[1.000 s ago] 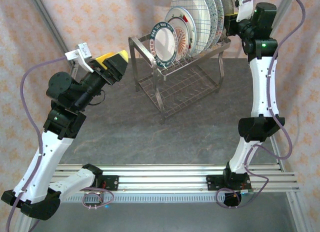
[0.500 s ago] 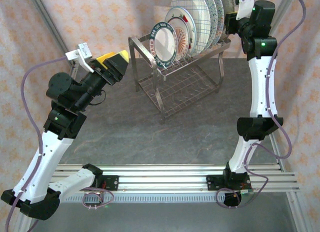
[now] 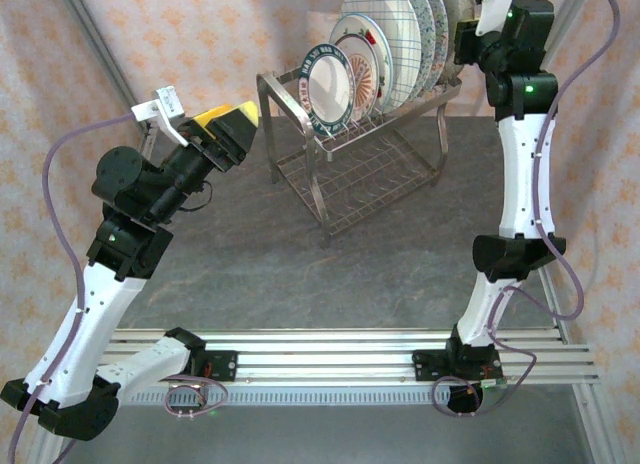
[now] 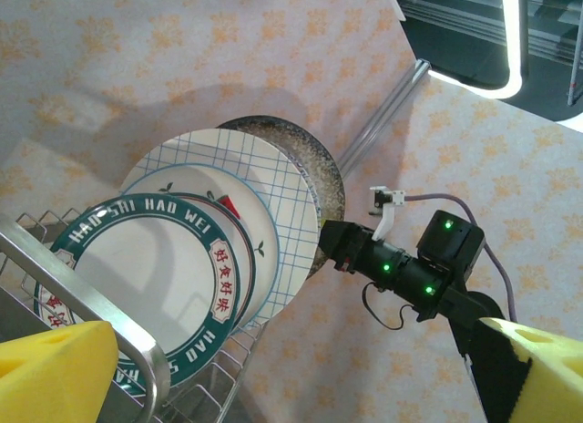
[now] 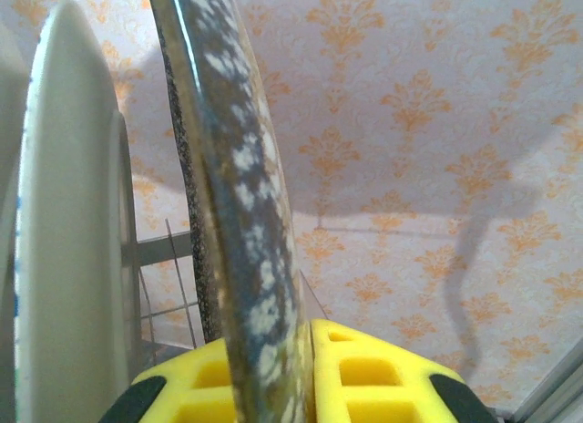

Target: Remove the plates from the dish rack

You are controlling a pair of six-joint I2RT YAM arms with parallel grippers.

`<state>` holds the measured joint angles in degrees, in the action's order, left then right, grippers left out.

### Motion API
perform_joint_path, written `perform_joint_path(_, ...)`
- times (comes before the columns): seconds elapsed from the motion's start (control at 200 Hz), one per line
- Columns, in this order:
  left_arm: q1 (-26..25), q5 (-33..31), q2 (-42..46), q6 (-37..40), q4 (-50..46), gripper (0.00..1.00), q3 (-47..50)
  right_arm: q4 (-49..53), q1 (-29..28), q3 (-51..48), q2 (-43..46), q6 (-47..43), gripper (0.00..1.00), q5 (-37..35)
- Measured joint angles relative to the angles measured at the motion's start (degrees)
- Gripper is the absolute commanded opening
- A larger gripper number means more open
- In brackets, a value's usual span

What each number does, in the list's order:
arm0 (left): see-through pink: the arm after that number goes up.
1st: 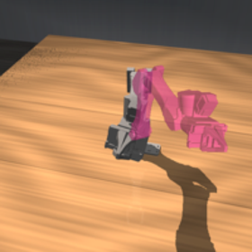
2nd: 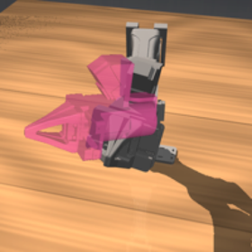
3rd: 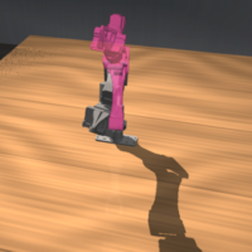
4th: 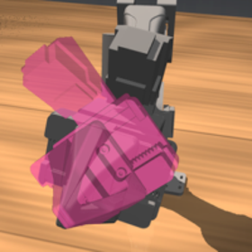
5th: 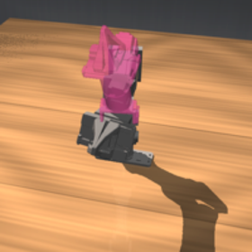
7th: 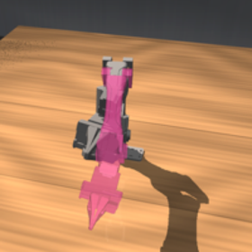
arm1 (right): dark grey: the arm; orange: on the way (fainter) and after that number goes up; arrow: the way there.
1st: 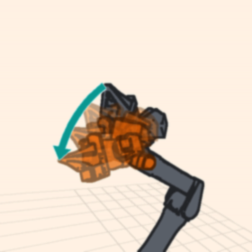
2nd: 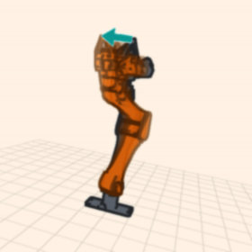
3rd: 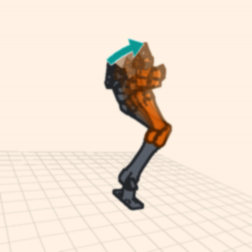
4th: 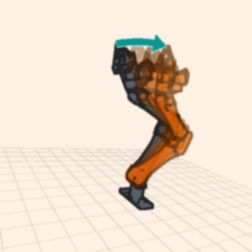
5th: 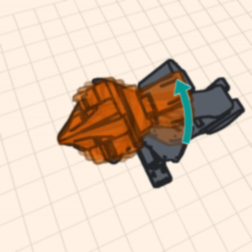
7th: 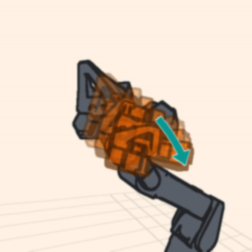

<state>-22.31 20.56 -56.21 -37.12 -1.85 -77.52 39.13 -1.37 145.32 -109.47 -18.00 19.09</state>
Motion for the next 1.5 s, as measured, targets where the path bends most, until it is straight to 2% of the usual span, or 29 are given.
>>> perform_joint_path(0.35,-0.6,0.0,0.0,-0.6,0.5,0.99,0.0,0.6,0.0,2.8,0.0,0.4,0.0,-1.1)
perform_joint_path(0.896,-1.4,-0.2,-1.3,-1.0,6.3,0.99,-0.1,0.7,0.0,2.8,0.2,0.3,0.0,-2.3)
perform_joint_path(1.501,-1.7,-1.5,-2.2,-1.5,10.3,0.99,-0.3,0.7,0.0,2.8,4.8,0.2,0.0,-5.0)
